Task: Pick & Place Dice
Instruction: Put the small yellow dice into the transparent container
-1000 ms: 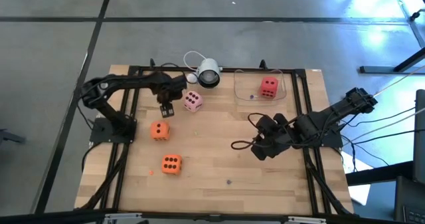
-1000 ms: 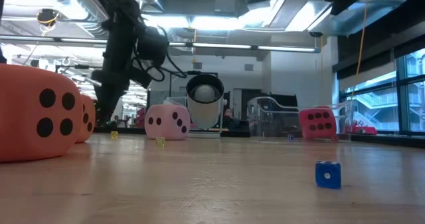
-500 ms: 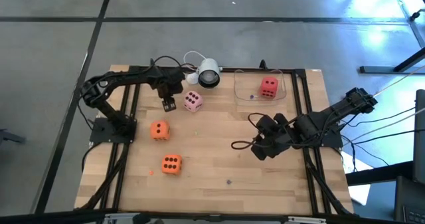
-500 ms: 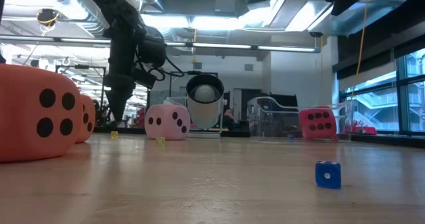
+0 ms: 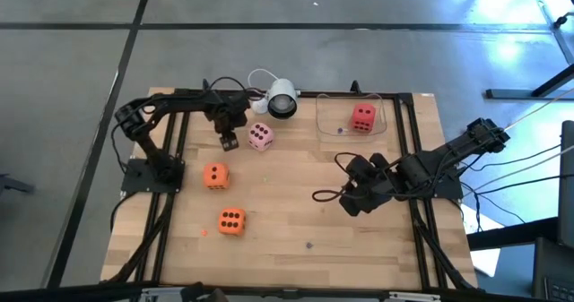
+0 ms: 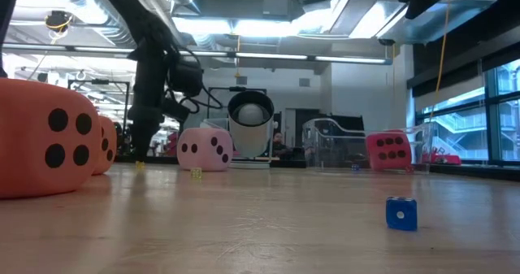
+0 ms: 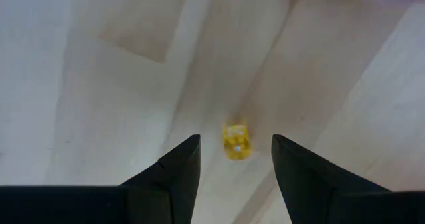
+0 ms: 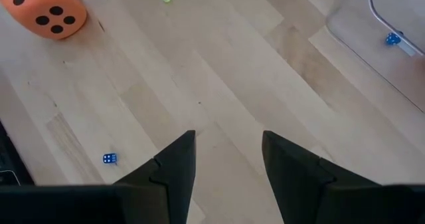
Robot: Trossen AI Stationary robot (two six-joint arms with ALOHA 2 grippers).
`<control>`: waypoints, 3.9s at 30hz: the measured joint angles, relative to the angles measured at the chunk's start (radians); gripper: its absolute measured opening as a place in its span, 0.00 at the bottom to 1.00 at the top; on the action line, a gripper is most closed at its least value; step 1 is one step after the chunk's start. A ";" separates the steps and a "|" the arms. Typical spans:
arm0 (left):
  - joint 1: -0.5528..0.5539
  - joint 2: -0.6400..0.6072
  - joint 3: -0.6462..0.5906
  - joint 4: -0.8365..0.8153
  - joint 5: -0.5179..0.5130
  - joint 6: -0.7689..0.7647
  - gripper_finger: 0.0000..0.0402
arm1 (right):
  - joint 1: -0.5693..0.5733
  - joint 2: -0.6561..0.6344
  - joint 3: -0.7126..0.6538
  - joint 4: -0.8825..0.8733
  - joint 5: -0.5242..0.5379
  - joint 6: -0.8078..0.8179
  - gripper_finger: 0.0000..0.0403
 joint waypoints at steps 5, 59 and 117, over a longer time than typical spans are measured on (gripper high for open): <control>0.000 0.029 0.000 -0.005 -0.024 -0.002 0.45 | 0.000 0.000 0.000 0.000 -0.012 0.000 0.43; -0.001 -0.039 0.036 -0.139 -0.006 -0.080 0.03 | 0.000 0.000 0.000 0.002 0.004 0.002 0.43; -0.706 -0.413 0.122 1.168 0.241 -1.181 0.02 | -0.014 0.008 0.000 1.262 0.439 -1.386 0.65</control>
